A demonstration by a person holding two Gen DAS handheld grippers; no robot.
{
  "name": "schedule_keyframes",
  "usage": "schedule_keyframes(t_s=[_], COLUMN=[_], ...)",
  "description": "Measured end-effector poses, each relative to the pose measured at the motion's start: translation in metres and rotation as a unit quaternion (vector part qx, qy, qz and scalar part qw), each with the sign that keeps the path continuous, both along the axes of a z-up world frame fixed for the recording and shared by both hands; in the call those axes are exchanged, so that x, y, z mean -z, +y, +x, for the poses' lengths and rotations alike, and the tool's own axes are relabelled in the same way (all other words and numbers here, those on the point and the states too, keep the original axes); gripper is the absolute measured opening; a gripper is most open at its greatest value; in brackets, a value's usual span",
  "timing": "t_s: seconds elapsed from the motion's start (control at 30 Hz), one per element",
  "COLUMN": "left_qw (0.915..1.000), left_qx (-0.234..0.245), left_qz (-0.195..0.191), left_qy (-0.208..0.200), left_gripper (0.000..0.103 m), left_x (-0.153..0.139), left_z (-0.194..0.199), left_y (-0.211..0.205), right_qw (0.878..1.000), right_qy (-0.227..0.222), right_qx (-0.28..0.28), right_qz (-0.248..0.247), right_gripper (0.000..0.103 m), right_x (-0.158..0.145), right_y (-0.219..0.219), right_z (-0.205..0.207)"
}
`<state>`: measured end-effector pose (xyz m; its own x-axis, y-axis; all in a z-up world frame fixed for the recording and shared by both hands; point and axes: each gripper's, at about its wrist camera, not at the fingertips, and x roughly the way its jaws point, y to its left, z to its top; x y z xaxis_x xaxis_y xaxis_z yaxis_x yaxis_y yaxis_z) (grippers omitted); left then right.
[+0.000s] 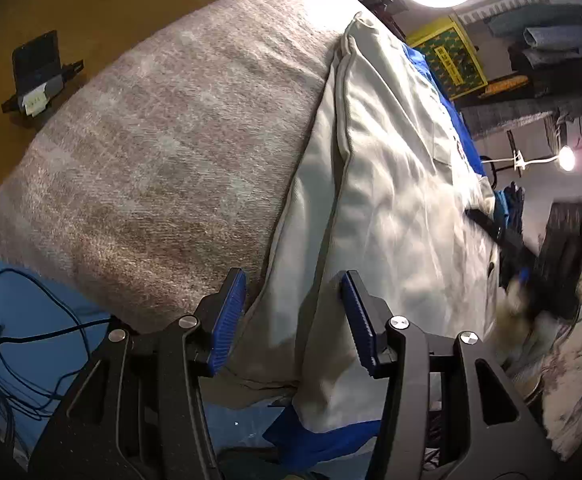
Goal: Fold large clothes
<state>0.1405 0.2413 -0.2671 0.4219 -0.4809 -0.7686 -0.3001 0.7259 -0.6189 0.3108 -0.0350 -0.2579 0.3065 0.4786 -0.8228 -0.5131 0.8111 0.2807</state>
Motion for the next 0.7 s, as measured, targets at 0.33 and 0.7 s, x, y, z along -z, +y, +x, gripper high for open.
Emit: schedule_keyframes(t_s=[0.33, 0.7], left_qw=[0.9980, 0.9993], left_qx=[-0.026, 0.033], left_qz=[-0.058, -0.007], left_qy=[0.003, -0.020], left_gripper=[0.053, 0.053], left_x=[0.008, -0.008], left_z=[-0.011, -0.020], left_y=[0.017, -0.018], right_qw=[0.995, 0.997], right_qy=[0.018, 0.038], right_qx=[-0.098, -0.065], right_qz=[-0.019, 0.014], right_gripper=[0.022, 0.024], right_x=[0.057, 0.033], right_y=[0.076, 0.045], right_z=[-0.078, -0.064])
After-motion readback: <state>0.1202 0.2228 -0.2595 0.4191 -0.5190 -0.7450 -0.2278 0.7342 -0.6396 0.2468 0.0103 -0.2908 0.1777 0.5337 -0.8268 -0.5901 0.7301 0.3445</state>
